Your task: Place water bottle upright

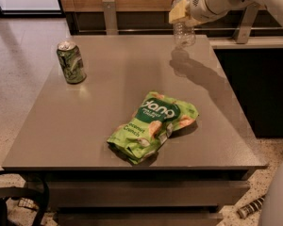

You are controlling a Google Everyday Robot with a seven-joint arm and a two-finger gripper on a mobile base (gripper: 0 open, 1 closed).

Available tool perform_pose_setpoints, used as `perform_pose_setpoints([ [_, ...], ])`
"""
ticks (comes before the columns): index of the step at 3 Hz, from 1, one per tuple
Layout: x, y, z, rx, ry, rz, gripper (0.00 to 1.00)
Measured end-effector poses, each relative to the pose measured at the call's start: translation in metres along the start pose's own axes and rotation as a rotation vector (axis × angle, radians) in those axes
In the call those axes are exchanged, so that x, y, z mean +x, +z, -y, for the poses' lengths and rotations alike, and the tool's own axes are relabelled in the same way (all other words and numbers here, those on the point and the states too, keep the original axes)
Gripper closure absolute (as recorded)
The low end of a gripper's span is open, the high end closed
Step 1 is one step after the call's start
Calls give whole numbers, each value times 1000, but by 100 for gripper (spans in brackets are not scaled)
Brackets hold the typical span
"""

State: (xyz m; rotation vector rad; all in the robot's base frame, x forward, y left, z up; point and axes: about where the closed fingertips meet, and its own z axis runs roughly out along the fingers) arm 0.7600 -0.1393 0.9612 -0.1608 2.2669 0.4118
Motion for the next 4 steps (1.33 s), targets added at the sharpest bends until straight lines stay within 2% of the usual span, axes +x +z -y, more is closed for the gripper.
perform_pose_setpoints([
  [1,-5,-2,-3,-112,-75,56,100],
  [2,-6,-1,-8,-184,-205,84,100],
  [4,-1,2,-14,-240,-506,133,100],
])
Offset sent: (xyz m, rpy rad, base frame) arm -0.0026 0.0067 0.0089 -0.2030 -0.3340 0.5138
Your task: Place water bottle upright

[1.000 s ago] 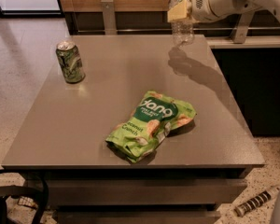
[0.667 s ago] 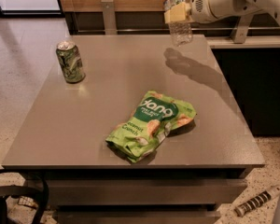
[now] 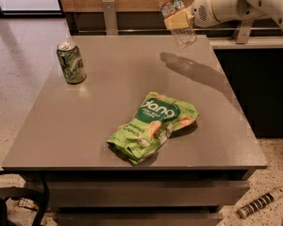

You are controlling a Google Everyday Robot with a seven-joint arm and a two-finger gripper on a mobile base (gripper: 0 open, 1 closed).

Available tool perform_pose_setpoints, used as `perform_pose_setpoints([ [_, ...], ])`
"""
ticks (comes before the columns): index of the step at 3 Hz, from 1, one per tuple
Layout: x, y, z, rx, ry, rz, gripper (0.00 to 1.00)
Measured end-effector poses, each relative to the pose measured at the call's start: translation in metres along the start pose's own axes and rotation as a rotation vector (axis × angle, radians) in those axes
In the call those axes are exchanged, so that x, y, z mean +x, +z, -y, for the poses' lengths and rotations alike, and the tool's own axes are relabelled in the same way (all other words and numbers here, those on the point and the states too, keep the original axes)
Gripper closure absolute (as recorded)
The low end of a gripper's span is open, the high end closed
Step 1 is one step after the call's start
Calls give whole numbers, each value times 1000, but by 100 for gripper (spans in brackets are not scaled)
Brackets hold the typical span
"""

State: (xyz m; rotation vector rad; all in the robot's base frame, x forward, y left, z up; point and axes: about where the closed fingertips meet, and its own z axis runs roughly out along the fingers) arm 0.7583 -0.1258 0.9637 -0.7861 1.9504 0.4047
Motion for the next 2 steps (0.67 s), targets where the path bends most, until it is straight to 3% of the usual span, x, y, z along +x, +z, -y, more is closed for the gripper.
perform_pose_setpoints([
  [1,0,3,-2,-6,-56,1,100],
  [2,0,3,-2,-6,-56,1,100],
])
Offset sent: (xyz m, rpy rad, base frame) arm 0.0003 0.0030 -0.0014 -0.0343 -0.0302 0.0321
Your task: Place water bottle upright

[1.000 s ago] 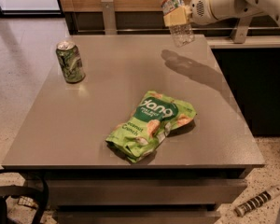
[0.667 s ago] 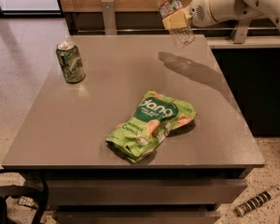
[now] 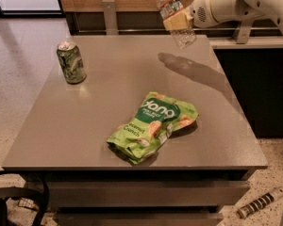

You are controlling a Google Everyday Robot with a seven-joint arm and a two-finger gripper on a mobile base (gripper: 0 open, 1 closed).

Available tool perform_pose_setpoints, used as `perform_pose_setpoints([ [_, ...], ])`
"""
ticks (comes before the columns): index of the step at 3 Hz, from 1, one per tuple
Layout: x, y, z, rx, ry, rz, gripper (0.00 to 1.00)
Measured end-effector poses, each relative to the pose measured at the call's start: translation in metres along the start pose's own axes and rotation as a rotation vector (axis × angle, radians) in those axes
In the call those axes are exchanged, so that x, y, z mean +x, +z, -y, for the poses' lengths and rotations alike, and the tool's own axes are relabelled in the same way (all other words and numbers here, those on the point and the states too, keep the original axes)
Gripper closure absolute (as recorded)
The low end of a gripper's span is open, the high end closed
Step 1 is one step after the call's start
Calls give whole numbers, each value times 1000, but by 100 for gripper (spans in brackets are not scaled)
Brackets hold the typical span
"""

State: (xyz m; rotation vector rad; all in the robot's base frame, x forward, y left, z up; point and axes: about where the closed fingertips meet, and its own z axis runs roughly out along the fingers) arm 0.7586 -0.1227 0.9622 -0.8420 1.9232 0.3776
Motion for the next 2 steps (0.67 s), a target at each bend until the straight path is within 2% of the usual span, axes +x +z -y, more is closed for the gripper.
perform_pose_setpoints([
  [2,-24,28,-2,-63,-50,327,100],
])
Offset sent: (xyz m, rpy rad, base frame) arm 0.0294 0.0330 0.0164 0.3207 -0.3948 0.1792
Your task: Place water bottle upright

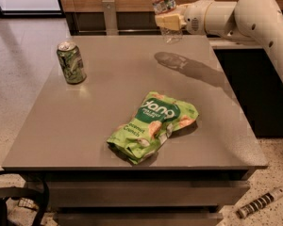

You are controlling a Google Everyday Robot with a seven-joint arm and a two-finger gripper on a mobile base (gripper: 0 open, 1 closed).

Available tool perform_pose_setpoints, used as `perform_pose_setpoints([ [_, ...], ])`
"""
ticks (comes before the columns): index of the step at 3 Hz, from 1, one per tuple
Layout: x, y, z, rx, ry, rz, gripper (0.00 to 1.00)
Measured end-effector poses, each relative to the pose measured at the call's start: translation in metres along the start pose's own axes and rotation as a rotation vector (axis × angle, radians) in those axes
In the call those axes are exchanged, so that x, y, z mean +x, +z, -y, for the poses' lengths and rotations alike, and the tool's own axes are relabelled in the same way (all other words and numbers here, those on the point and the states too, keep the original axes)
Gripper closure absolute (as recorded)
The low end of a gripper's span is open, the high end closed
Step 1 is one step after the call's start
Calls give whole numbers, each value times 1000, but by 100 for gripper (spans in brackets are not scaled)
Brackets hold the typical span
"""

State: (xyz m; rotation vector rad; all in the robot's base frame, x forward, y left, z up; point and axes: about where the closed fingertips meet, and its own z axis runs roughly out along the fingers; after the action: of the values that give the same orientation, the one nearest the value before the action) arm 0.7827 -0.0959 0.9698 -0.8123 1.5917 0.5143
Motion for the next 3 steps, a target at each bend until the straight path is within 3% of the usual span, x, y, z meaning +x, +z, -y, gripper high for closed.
perform_pose_setpoints([
  [1,-3,3,-3,-11,-22,86,100],
  [3,3,3,-7,-14,-29,178,100],
])
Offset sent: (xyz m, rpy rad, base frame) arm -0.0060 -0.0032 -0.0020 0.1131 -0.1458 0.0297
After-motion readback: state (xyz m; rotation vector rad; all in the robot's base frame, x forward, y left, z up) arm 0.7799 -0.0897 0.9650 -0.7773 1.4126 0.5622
